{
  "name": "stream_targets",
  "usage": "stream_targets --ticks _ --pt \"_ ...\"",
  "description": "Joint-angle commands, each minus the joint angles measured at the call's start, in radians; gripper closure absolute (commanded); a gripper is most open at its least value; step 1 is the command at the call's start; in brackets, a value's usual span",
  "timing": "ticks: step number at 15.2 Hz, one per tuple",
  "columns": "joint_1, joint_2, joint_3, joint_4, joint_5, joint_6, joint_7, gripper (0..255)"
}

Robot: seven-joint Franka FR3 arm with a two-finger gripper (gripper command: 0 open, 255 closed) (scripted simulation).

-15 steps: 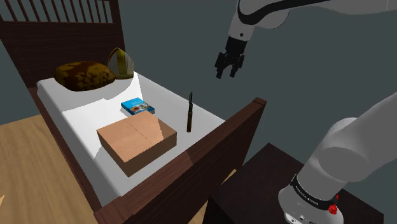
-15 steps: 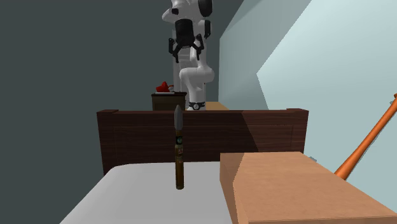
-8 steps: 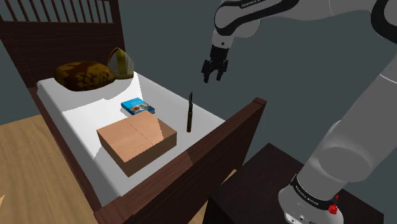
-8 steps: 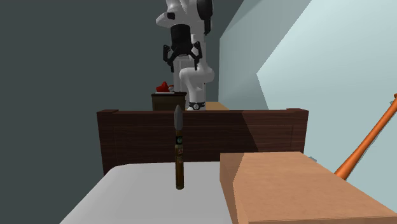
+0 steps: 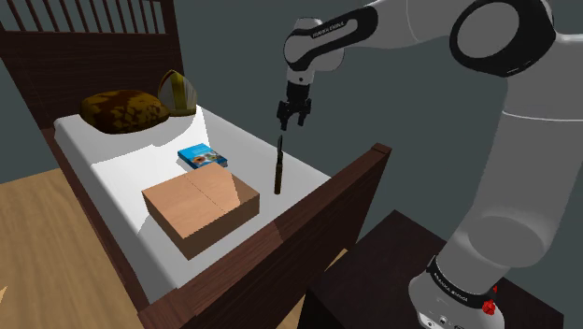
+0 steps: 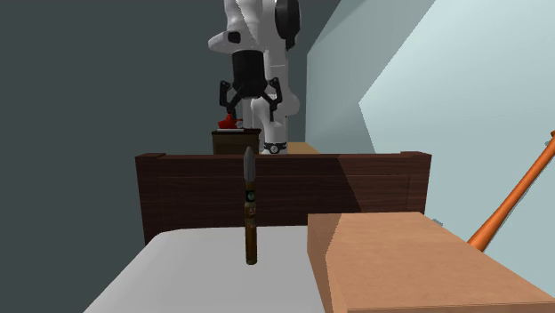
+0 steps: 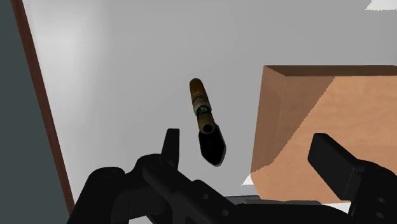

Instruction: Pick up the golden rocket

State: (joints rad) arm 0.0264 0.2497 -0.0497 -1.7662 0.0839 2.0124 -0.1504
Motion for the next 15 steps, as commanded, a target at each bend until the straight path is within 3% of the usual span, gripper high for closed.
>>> stream_targets --ticks 1,5,14,15 --pt "-0.002 0.095 0.002 0.1 -0.004 -0.015 -0.014 0" --pt "-0.002 0.238 0.006 0.257 -0.011 -0.043 -0.029 0" --pt "-0.002 0.273 0.008 0.208 -0.008 0.041 -0.034 0" --pt "-0.002 0.273 0.008 0.206 -0.008 0.043 -0.035 255"
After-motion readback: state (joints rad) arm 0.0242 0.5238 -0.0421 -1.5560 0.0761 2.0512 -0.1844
